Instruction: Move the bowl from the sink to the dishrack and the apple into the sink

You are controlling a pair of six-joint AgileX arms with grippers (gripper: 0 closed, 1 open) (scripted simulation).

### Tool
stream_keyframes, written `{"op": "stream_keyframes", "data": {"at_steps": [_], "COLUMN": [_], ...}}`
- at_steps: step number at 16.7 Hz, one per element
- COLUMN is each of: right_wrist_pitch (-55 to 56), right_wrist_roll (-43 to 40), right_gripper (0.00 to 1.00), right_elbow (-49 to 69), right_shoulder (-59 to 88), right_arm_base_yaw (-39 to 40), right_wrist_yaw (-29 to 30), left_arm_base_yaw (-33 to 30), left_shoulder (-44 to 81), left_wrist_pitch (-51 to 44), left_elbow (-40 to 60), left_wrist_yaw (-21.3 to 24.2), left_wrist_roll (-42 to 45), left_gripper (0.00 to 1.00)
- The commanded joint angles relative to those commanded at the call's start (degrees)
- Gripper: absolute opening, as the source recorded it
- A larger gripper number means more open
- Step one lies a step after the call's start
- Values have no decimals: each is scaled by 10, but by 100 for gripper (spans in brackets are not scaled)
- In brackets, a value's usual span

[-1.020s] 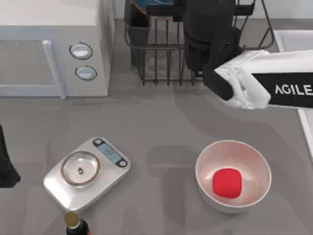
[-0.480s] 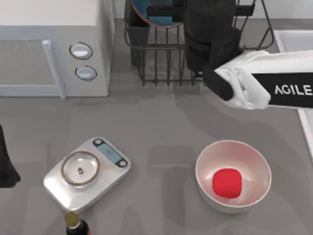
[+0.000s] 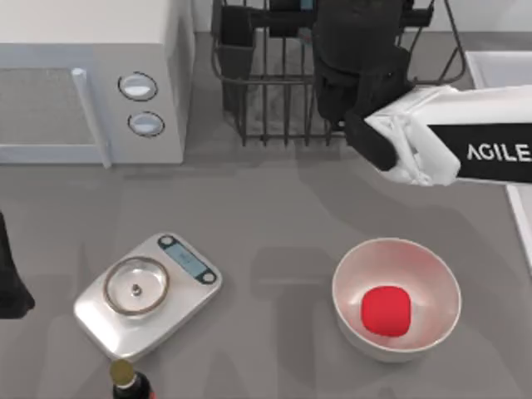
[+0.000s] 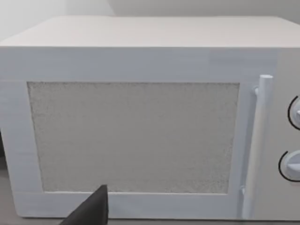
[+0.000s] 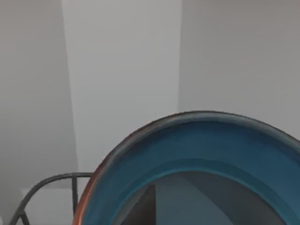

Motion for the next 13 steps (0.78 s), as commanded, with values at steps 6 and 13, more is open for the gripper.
{"op": "stream_keyframes", "data": {"at_steps": [6, 13], "right_wrist_pitch": [0, -12], "right_wrist_roll": [0, 0], "right_gripper": [100, 100], "right_elbow": [0, -22], "right_shoulder": [0, -32], "right_arm_base_yaw": [0, -9], "right_wrist_yaw": [0, -11], "left_arm_base_yaw": [0, 0], "left_shoulder": [0, 0], "left_wrist_pitch": [0, 0], "left_elbow": [0, 0], "left_wrist_yaw": [0, 0], "left_wrist_roll": [0, 0], "left_gripper": [100, 100]}}
